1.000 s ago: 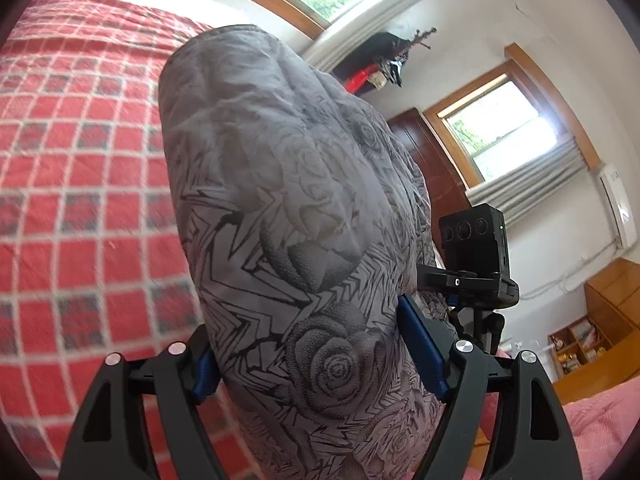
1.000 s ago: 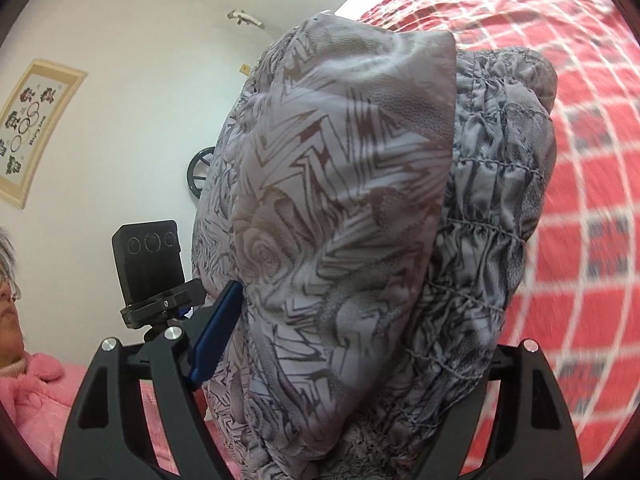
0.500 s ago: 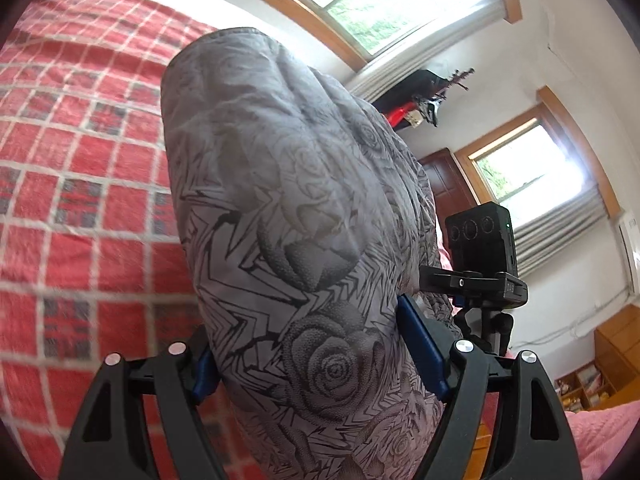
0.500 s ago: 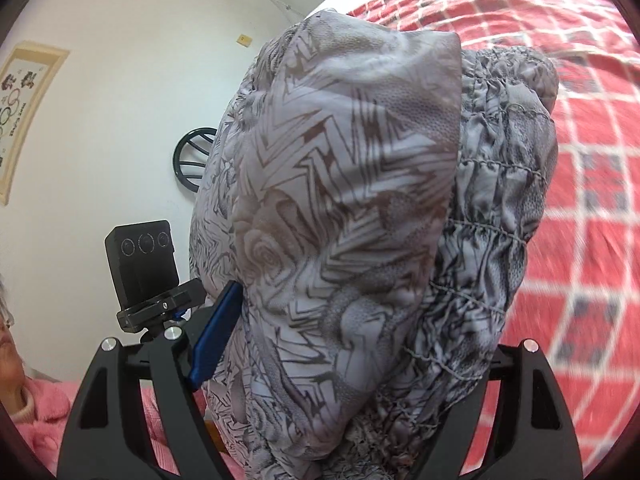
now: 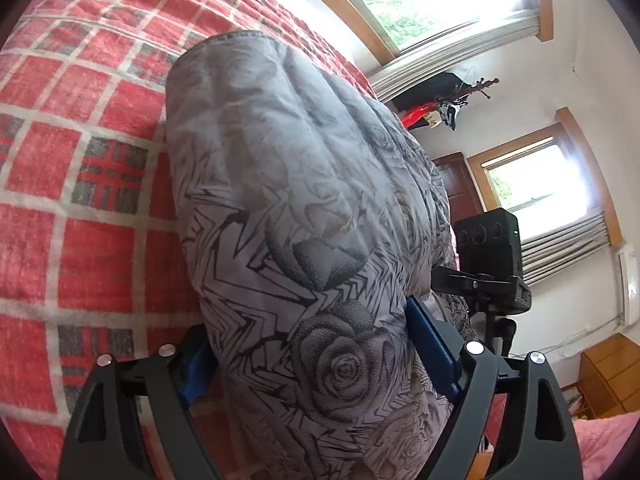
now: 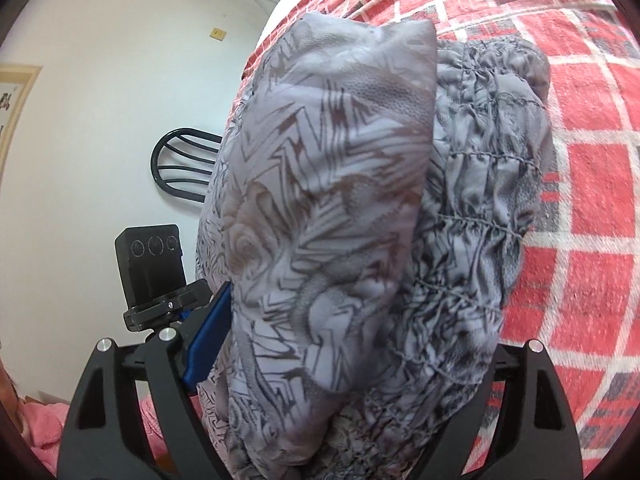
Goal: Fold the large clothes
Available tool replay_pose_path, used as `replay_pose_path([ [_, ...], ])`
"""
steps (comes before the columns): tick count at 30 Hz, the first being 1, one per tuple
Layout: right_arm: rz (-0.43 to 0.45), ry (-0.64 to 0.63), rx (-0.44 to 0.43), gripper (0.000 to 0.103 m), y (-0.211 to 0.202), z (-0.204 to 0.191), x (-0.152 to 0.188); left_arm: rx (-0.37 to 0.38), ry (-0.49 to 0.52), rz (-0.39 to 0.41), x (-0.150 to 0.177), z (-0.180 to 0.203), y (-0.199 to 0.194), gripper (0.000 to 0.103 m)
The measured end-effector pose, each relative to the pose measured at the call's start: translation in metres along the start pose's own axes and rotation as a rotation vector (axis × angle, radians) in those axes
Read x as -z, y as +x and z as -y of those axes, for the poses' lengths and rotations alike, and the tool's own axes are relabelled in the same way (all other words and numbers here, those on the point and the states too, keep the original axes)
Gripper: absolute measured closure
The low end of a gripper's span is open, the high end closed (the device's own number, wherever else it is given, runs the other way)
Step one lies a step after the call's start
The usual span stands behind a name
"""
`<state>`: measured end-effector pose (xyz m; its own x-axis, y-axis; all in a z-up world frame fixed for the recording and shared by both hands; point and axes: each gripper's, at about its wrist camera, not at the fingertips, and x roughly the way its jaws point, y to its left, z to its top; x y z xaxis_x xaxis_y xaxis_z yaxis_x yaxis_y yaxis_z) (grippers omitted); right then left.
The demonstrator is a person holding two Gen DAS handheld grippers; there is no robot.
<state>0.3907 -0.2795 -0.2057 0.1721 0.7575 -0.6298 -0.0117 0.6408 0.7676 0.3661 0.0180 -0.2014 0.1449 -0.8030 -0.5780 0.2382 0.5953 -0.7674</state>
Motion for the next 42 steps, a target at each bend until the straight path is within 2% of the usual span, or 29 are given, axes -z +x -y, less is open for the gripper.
replay_pose_path([
  [4, 0.02, -0.017, 0.03, 0.017, -0.028, -0.005, 0.02, -0.026, -0.003, -0.008, 0.005, 0.012, -0.004, 0.017],
  [11, 0.059, -0.046, 0.052, 0.016, -0.073, -0.018, 0.08, -0.054, 0.008, -0.009, 0.049, 0.026, -0.031, 0.017],
  [15, 0.089, -0.015, 0.058, 0.016, -0.093, -0.007, 0.114, -0.069, -0.018, -0.009, 0.072, 0.028, -0.031, 0.017],
  [17, 0.097, 0.025, 0.056, 0.017, -0.097, 0.008, 0.127, -0.114, -0.03, -0.008, 0.082, 0.025, -0.026, 0.015],
  [19, 0.086, 0.054, 0.084, 0.018, -0.091, 0.024, 0.135, -0.14, -0.016, -0.005, 0.086, 0.022, -0.02, 0.015],
  [22, 0.086, 0.112, 0.064, 0.018, -0.082, 0.046, 0.138, -0.144, -0.04, -0.009, 0.09, 0.015, -0.015, 0.014],
  [24, 0.096, 0.113, 0.079, 0.019, -0.088, 0.042, 0.142, -0.168, -0.05, -0.009, 0.089, 0.019, -0.017, 0.016],
  [26, 0.107, 0.102, 0.103, 0.02, -0.096, 0.033, 0.146, -0.223, -0.029, -0.002, 0.09, 0.035, -0.026, 0.018],
  [28, 0.117, 0.079, 0.155, 0.02, -0.099, 0.008, 0.141, -0.282, 0.005, 0.009, 0.091, 0.056, -0.034, 0.018],
  [34, 0.157, -0.116, 0.401, 0.012, -0.12, -0.075, 0.174, -0.437, 0.076, 0.088, 0.107, 0.122, -0.069, 0.017],
  [37, 0.163, -0.16, 0.518, 0.008, -0.12, -0.106, 0.186, -0.509, 0.104, 0.121, 0.118, 0.148, -0.083, 0.014],
  [41, 0.188, -0.185, 0.591, 0.008, -0.127, -0.136, 0.21, -0.626, 0.137, 0.162, 0.134, 0.176, -0.098, 0.01],
  [42, 0.196, -0.187, 0.6, 0.008, -0.122, -0.136, 0.202, -0.641, 0.143, 0.168, 0.136, 0.18, -0.1, 0.01],
])
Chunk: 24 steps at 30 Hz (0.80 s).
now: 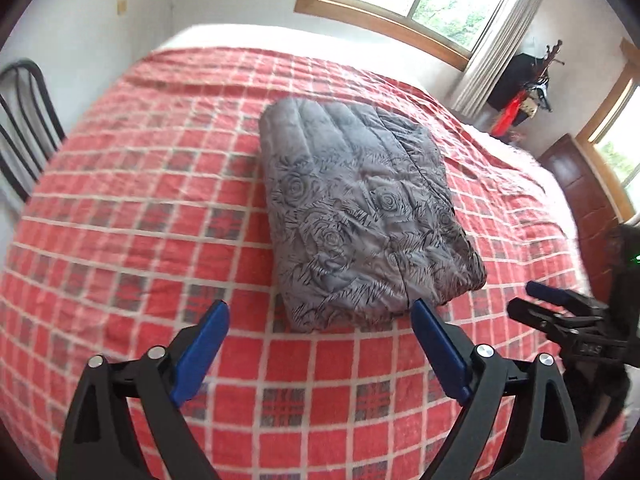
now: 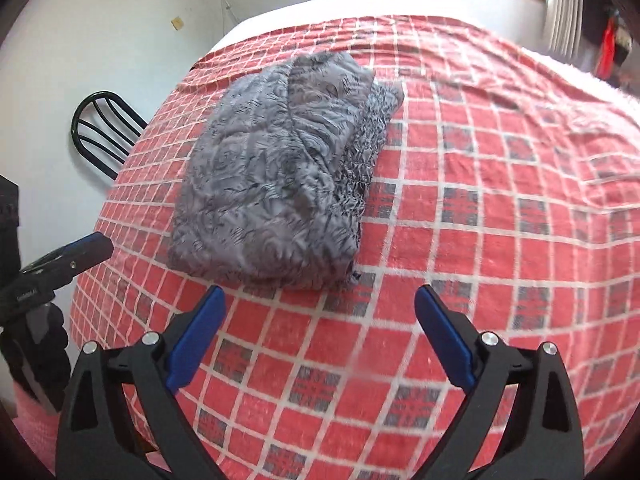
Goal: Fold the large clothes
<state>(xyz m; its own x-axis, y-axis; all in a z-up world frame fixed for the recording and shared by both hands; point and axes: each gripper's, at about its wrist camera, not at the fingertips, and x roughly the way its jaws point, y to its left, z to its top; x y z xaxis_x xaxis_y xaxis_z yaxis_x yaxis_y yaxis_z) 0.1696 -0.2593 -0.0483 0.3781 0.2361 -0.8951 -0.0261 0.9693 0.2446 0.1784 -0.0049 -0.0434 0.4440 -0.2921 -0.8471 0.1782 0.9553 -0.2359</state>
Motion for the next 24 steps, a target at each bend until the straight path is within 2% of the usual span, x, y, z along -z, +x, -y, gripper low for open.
replay_pose_path([
  [6, 0.058, -0.028, 0.061, 0.008, -0.032, -0.022, 0.008, -0.066, -0.002, 0.073, 0.014, 0.012, -0.037, 0.01],
  [14, 0.099, -0.042, 0.094, 0.007, -0.062, -0.038, 0.02, -0.122, 0.03, 0.119, 0.029, 0.029, -0.077, 0.008],
  [24, 0.112, -0.048, 0.114, 0.007, -0.08, -0.047, 0.031, -0.153, 0.056, 0.114, 0.045, 0.04, -0.095, 0.008],
])
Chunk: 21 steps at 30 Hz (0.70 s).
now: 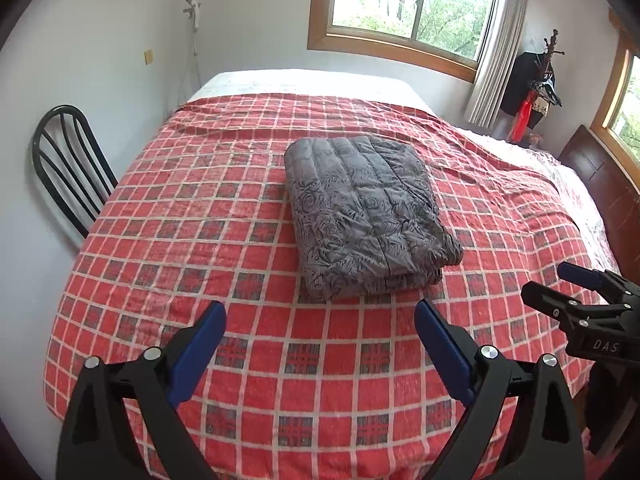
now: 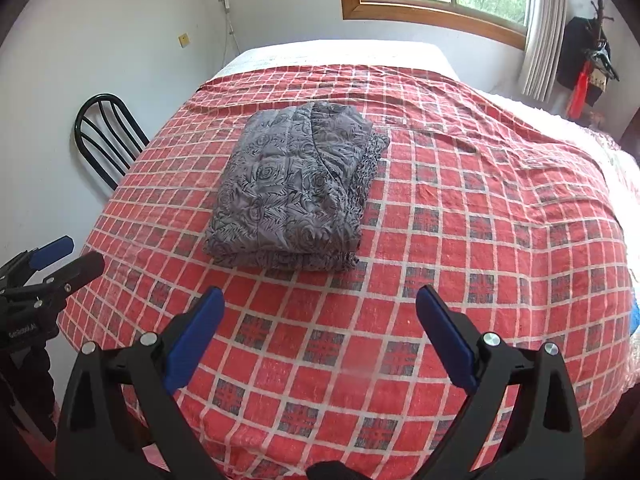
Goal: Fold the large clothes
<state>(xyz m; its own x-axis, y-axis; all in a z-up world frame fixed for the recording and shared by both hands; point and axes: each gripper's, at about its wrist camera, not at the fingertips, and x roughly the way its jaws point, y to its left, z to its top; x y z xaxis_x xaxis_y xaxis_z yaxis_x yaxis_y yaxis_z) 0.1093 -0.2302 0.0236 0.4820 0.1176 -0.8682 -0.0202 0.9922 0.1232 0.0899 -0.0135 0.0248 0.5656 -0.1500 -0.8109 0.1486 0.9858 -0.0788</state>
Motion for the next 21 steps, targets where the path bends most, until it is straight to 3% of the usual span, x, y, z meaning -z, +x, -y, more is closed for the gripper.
replay_pose_path([
  [21, -0.006, 0.001, 0.021, 0.007, -0.009, -0.003, 0.015, -0.025, 0.008, -0.003, 0.013, 0.001, -0.007, 0.008],
])
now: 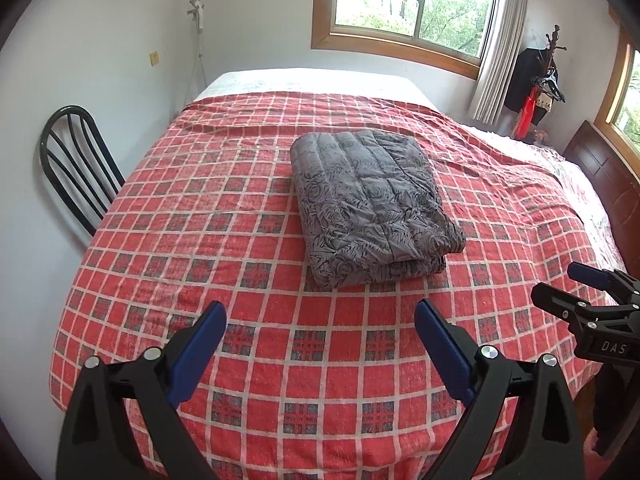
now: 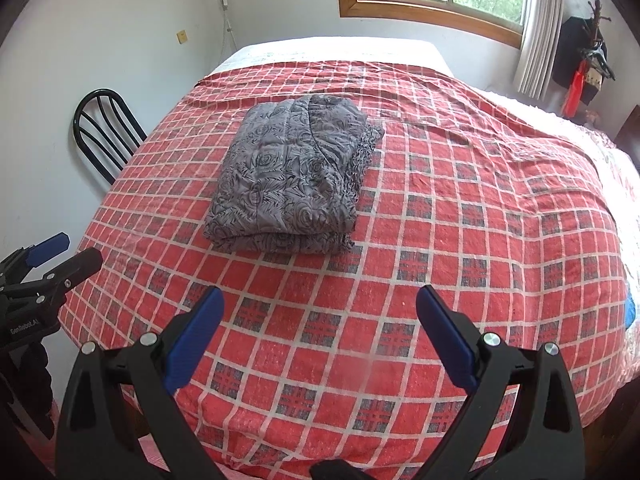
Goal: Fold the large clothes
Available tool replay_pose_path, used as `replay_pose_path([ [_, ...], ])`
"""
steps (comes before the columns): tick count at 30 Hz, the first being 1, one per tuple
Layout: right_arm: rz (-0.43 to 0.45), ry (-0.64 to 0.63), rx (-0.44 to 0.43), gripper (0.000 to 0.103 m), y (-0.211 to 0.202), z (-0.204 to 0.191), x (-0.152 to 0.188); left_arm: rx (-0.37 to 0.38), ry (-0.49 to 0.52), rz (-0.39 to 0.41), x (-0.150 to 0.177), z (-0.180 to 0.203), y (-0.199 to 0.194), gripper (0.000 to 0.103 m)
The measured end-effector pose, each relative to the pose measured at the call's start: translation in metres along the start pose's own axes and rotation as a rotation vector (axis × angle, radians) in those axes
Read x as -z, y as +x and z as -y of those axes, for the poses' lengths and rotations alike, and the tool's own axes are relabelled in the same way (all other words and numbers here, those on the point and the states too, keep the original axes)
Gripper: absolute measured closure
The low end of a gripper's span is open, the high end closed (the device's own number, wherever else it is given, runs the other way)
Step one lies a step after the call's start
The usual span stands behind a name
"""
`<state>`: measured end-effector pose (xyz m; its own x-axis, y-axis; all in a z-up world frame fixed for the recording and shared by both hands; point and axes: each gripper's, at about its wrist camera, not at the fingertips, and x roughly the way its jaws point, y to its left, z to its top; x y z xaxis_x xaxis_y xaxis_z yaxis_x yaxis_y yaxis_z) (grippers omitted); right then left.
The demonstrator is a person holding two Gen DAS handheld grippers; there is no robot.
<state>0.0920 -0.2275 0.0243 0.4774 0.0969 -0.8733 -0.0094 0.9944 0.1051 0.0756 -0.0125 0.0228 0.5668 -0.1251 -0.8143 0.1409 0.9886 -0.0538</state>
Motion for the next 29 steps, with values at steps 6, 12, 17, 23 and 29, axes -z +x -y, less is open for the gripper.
replay_pose_path([
  [6, -0.001, 0.001, 0.001, 0.007, -0.0001, -0.0004, 0.0008, 0.005, -0.002, -0.007, 0.0011, -0.0012, 0.0005, 0.008],
  [12, 0.0, -0.005, 0.0, 0.007, -0.0004, -0.0021, 0.0014, 0.009, -0.008, -0.007, 0.0006, -0.0059, -0.0003, 0.008],
  [17, -0.001, -0.012, 0.001, 0.007, 0.0001, -0.0033, 0.0012, 0.013, -0.005, -0.007, 0.0008, -0.0069, 0.0001, 0.008],
  [23, 0.0, -0.009, 0.003, 0.007, -0.0003, -0.0045, 0.0011, 0.013, -0.006, -0.009, 0.0011, -0.0082, -0.0001, 0.008],
  [29, -0.002, -0.01, 0.001, 0.007, 0.0, -0.0036, 0.0007, 0.015, -0.005, -0.012, 0.0011, -0.0083, 0.0, 0.008],
])
